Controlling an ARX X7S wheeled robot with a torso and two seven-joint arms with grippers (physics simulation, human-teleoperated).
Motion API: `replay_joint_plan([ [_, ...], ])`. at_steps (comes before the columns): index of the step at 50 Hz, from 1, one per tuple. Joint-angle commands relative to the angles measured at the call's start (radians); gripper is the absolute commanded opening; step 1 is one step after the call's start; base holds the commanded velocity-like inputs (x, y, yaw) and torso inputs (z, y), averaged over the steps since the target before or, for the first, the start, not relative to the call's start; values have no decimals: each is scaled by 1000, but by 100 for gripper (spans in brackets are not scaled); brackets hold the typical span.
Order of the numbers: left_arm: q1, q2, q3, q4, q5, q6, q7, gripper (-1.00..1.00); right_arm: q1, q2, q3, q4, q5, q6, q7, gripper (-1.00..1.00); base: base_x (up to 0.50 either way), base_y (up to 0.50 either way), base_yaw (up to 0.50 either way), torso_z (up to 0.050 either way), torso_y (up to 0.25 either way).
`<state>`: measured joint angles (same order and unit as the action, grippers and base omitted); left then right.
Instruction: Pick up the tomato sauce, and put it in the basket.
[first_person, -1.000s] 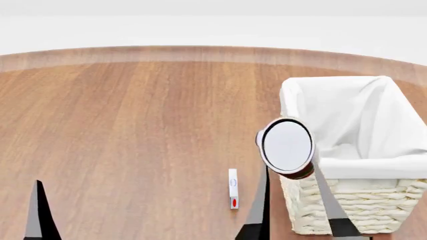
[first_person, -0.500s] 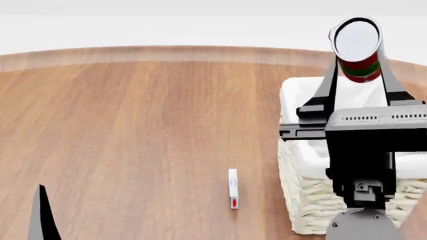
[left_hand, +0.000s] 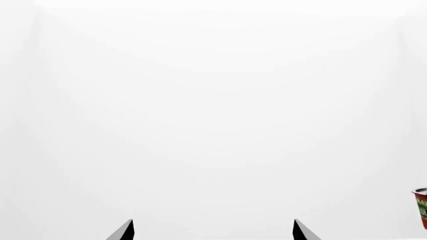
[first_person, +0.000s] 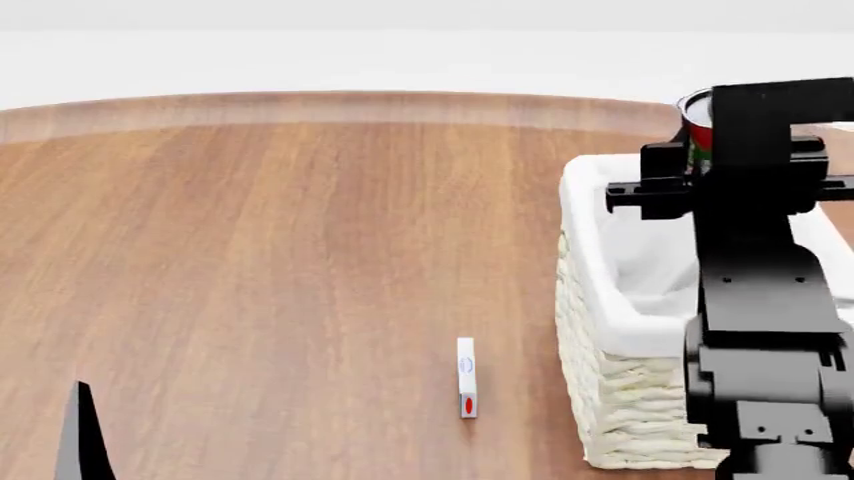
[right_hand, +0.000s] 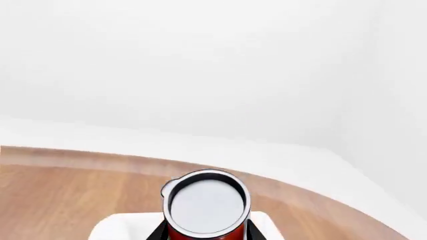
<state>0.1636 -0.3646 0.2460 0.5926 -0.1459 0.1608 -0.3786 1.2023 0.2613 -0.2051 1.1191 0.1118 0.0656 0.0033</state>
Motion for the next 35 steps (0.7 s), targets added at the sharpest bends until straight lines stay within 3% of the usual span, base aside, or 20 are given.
replay_joint_plan([
  [1, -6, -11, -7, 9, -6, -10, -3, 100, 145, -17, 24, 189, -58, 121, -13, -100, 0, 0, 0, 0, 0],
  [17, -14, -15, 5, 11, 1, -17, -4, 100, 105, -28, 72, 190, -94, 271, -71, -100, 0, 0, 0, 0, 1],
  [35, -4, -26, 1, 21, 1, -14, -11, 100, 72, -30, 95, 190, -105, 283, -81, -100, 0, 0, 0, 0, 0],
])
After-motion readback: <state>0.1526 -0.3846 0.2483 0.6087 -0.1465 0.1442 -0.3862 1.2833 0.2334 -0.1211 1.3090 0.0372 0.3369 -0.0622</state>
